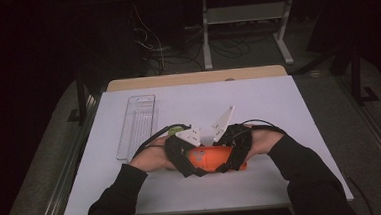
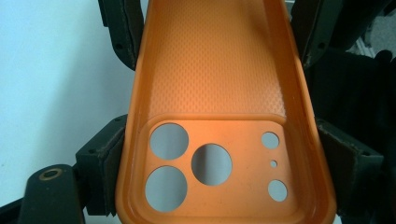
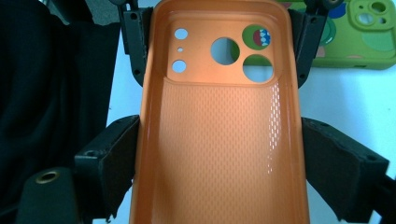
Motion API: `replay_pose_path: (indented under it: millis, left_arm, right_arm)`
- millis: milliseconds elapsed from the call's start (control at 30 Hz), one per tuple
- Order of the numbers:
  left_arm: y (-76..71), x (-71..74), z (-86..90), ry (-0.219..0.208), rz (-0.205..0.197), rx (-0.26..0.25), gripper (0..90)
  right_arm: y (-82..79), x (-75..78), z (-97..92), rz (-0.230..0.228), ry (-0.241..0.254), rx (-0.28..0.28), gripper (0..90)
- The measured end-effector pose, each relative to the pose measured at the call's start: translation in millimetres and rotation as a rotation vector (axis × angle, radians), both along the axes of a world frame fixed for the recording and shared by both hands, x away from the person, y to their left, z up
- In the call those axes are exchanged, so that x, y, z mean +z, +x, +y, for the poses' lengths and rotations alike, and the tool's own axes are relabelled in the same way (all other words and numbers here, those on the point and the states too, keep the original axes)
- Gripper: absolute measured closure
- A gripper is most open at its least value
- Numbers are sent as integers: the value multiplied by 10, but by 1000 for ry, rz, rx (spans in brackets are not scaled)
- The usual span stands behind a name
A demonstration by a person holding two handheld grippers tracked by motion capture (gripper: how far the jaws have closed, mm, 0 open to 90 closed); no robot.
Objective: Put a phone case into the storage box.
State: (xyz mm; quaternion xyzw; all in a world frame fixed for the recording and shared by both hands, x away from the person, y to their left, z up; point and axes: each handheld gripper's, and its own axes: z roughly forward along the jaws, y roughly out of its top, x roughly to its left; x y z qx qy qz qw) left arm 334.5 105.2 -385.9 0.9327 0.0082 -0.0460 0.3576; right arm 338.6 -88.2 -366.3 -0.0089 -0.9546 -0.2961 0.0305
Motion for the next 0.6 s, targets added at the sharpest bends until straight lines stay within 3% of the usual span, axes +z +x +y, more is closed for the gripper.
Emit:
replay_pose_path:
  millis: [133,200,300,367,467,600]
  left_arm:
    - [-6,7,11,8,-11,20,162]
    - [7,26,42,26,-26,57,161]
    - [11,37,65,25,-33,101,161]
    - [26,43,106,8,-23,150,161]
    - [31,36,128,43,-55,217,161]
    - [16,36,139,43,-39,277,161]
  right_arm:
    - [16,24,-34,-7,48,-33,47]
    - [56,62,-116,-12,80,-84,18]
    - [101,105,-233,-32,98,-154,18]
    - [114,119,-311,-16,100,-216,18]
    - [156,99,-409,-33,127,-277,16]
    - [178,41,-527,-41,163,-401,4]
